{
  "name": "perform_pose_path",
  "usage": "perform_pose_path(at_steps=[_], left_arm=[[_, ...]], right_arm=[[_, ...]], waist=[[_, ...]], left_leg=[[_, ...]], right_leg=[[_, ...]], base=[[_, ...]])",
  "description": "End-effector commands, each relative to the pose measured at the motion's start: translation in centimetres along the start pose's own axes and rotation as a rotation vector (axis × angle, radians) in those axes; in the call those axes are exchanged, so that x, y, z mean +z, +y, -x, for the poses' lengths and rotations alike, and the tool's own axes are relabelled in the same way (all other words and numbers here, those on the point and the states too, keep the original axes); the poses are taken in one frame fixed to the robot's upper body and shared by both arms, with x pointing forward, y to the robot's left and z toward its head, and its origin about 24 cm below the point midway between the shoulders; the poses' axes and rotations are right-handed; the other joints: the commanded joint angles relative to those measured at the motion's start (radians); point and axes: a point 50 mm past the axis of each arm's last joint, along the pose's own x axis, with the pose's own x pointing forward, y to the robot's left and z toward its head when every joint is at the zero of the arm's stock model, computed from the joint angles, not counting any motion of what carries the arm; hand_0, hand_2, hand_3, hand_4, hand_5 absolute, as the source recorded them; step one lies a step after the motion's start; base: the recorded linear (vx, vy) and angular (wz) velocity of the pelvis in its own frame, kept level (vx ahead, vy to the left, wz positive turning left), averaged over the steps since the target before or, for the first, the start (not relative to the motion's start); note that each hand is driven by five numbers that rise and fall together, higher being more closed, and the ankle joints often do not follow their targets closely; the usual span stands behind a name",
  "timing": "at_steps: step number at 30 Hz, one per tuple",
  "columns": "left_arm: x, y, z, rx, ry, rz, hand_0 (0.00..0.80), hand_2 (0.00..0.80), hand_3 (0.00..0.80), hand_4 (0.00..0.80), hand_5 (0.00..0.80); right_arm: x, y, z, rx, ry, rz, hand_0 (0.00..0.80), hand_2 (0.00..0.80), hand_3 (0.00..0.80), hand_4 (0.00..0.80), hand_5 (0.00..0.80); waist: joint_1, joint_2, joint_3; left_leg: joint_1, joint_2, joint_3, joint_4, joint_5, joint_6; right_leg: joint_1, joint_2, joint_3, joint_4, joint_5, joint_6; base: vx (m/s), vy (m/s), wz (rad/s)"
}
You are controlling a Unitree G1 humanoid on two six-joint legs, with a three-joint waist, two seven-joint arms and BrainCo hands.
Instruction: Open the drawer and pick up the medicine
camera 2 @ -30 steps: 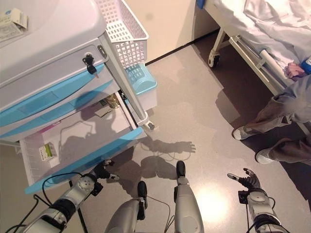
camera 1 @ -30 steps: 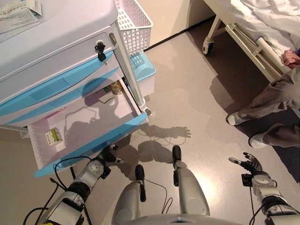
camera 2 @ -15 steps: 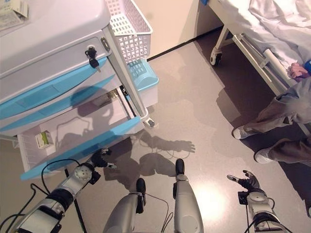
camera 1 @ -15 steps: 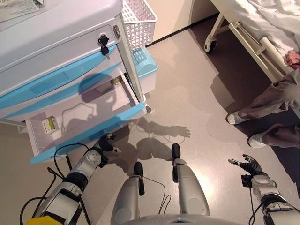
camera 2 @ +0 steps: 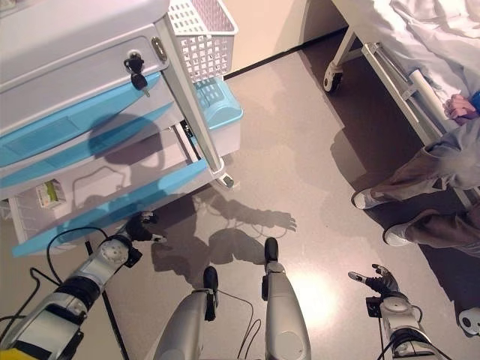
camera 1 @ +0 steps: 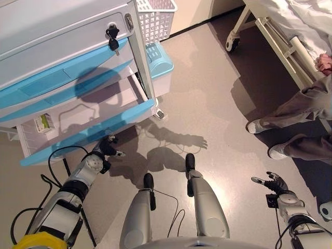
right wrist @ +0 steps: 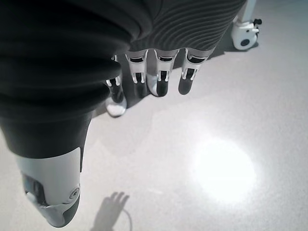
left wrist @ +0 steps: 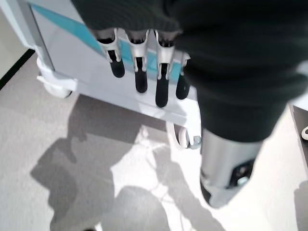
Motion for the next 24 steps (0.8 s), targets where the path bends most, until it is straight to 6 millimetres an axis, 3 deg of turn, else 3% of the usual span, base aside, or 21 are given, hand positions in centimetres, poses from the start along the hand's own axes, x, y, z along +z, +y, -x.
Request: perform_pose_path(at_steps=[1,11,24], left_arm=[[0.1,5.0,0.0,0.187,-0.018,0.038,0.000,0.000,0.000,0.000,0.000],[0.6,7.1,0.0,0.237,-0.031,0.005,0.000,0.000,0.000,0.000,0.000],[1.2,12.0,0.5,0.369,-0.027,-0.021,0.000,0.000,0.000,0.000,0.000]], right_arm=[[-1.1,-1.1,0.3,-0.019,0.016,0.054,0.000,0.000,0.000,0.000,0.000],[-0.7,-0.9,0.2,-0.005,-0.001,0.066,0.000,0.000,0.000,0.000,0.000],[-0.4,-0.6,0.2,0.016,-0.021,0.073,0.000,0.000,0.000,0.000,0.000]], waist=[[-0.005,-0.007,-0.055],[-0.010,-0.015,-0.051],[-0.016,-0.027,-0.043]], left_leg=[[-0.084,-0.028,-0.017,0.012,0.052,0.036],[-0.104,-0.026,-0.012,0.016,0.052,0.038],[-0.120,-0.022,-0.002,0.014,0.053,0.041]], right_leg=[[0.026,0.024,-0.001,0.120,-0.124,0.031],[0.007,0.028,0.008,0.113,-0.113,0.034],[-0.012,0.032,0.016,0.099,-0.099,0.039]], base=[[0.000,0.000,0.00],[0.000,0.000,0.00],[0.000,0.000,0.00]])
